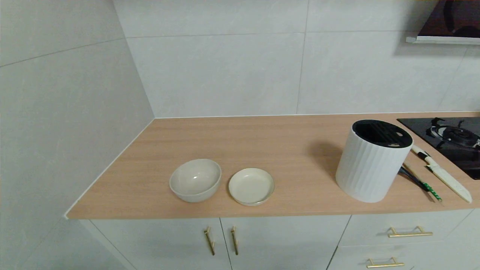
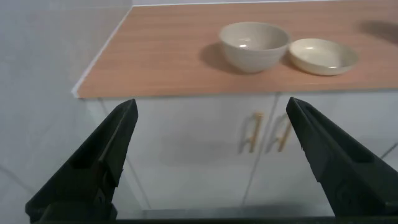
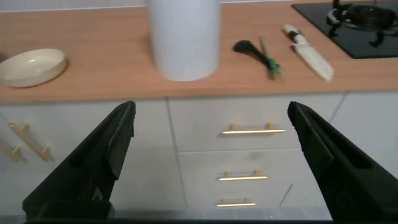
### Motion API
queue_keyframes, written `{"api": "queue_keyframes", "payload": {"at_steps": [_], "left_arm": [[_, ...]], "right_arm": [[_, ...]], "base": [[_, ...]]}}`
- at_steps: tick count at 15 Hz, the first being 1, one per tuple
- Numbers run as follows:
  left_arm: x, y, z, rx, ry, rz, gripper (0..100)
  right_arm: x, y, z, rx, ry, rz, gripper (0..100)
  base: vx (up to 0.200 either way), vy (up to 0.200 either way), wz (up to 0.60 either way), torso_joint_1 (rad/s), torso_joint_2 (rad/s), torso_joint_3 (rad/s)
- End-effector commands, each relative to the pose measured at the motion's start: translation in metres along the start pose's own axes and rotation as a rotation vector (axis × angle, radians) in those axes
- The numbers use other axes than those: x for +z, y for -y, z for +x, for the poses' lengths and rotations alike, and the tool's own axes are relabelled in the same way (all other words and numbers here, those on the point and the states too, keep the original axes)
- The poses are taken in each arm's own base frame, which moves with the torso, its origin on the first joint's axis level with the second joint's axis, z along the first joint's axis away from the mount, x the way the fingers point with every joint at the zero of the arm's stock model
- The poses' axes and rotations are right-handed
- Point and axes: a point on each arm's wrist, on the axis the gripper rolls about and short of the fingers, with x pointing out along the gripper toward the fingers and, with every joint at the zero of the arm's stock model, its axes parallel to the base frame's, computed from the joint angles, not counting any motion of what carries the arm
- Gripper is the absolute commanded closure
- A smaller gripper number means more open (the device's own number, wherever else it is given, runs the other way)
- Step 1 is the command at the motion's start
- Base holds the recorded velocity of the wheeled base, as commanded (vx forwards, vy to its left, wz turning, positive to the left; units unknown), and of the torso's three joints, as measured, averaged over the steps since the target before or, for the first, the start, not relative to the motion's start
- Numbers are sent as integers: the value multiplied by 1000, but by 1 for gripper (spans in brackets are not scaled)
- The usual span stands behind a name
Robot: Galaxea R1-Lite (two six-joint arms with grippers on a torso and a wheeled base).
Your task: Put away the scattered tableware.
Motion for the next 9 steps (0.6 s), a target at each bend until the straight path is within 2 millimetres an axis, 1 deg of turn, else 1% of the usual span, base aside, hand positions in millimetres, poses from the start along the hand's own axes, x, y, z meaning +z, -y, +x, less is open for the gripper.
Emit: {"api": "queue_keyframes", "payload": {"at_steps": [1, 8, 9], "left_arm": [[0, 0, 0, 0, 0, 0, 0], [0, 0, 0, 0, 0, 0, 0], [0, 0, 0, 0, 0, 0, 0]], "right_arm": [[0, 0, 0, 0, -1, 0, 0], [0, 0, 0, 0, 1, 0, 0], [0, 0, 0, 0, -1, 0, 0]], "base": [[0, 200, 0, 2, 12, 2], [0, 200, 0, 2, 4, 0], [0, 0, 0, 0, 0, 0]]}}
